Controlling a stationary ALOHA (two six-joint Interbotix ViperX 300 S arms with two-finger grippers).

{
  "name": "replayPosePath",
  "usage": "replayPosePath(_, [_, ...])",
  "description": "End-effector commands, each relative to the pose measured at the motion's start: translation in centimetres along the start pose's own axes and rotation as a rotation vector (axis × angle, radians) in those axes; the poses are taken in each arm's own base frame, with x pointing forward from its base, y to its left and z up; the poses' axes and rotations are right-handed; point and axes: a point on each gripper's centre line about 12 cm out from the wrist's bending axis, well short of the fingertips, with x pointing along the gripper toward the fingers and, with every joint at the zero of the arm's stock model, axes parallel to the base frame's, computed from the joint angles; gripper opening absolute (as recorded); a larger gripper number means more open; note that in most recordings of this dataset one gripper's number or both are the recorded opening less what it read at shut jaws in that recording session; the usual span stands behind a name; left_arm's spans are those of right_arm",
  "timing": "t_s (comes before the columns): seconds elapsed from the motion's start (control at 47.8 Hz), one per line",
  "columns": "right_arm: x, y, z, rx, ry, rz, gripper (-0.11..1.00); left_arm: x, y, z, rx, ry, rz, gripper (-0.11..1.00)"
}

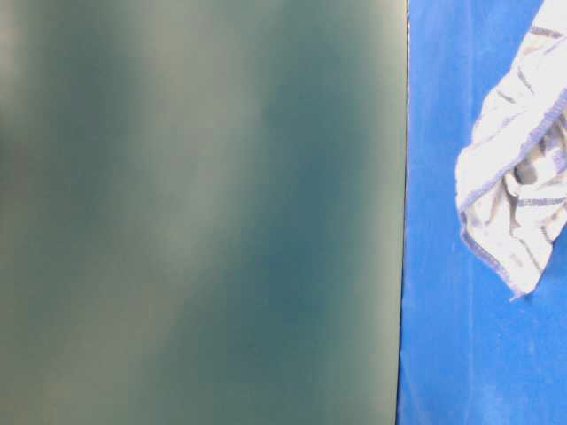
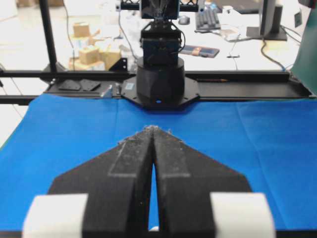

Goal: Hand over the towel.
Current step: 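Reach the left gripper to the striped towel and grasp it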

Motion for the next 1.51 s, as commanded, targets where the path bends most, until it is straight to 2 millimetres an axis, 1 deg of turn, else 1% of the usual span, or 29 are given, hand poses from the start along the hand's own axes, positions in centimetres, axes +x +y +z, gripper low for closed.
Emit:
replayPosePath(0.0, [0.3,-0.1,0.7,0.009,-0.017,-0.005,0.0,0.6,0.0,0.3,-0.009,0.011,0.0,0.0])
replayPosePath(0.084, [0.4,-0.1,0.7,0.01,-0.006,-0.005,0.0,1.5,-0.1,0.4,-0.001,0.015,-0.003,0.0])
replayPosePath(0.146, [0.4,-0.1,0.7,0.01,-0.002,-0.005,0.0,2.6,-0.1,0.7,0.003,0.011,-0.001,0.0])
replayPosePath(0.334, [0.4,-0.1,0.7,0.015,0.0,-0.005,0.0,7.1,0.6,0.3,0.074,0.07,0.025,0.0])
replayPosePath(0.397, [0.4,-0.1,0.7,0.016,0.0,-0.006,0.0,8.9,1.3,-0.1,0.08,0.098,0.045,0.0])
replayPosePath(0.502, [0.4,-0.1,0.7,0.016,0.001,-0.006,0.0,11.6,2.2,-1.4,0.075,0.16,0.068,0.01])
replayPosePath(0.543, [0.4,-0.1,0.6,0.016,0.001,-0.006,0.0,12.6,2.5,-1.9,0.076,0.19,0.073,0.04])
replayPosePath(0.627, [0.5,-0.1,0.6,0.016,0.003,-0.006,0.0,14.9,2.9,-3.0,0.074,0.267,0.077,0.23])
replayPosePath(0.69, [0.5,-0.1,0.5,0.016,0.006,-0.006,0.0,16.4,3.2,-3.9,0.075,0.325,0.079,0.41])
replayPosePath(0.794, [0.6,-0.1,0.4,0.016,0.014,-0.006,0.0,18.2,4.0,-6.5,0.1,0.448,0.079,0.73])
replayPosePath(0.857, [0.7,-0.1,0.1,0.016,0.023,-0.006,0.0,19.2,4.3,-8.6,0.132,0.542,0.068,0.86])
replayPosePath(0.92, [0.8,-0.1,-0.1,0.016,0.032,-0.006,0.0,20.0,4.5,-10.5,0.158,0.607,0.056,0.93])
replayPosePath(1.045, [1.1,-0.1,-0.5,0.016,0.049,-0.006,0.0,21.9,4.7,-13.5,0.177,0.686,0.038,0.94])
replayPosePath(1.15, [1.3,-0.1,-0.7,0.016,0.058,-0.006,0.0,23.0,5.2,-15.9,0.173,0.732,0.038,0.94])
replayPosePath(1.275, [1.4,-0.1,-0.8,0.013,0.064,-0.006,0.0,24.1,5.4,-17.9,0.17,0.759,0.036,0.94])
replayPosePath(1.338, [1.4,-0.1,-0.8,0.012,0.066,-0.005,0.0,24.4,5.4,-18.9,0.169,0.779,0.034,0.94])
replayPosePath(1.401, [1.4,-0.1,-0.8,0.012,0.066,-0.005,0.0,24.5,5.5,-19.7,0.167,0.793,0.032,0.94])
replayPosePath(1.484, [1.4,-0.1,-0.9,0.011,0.069,-0.005,0.0,24.6,5.5,-20.2,0.167,0.802,0.031,0.94])
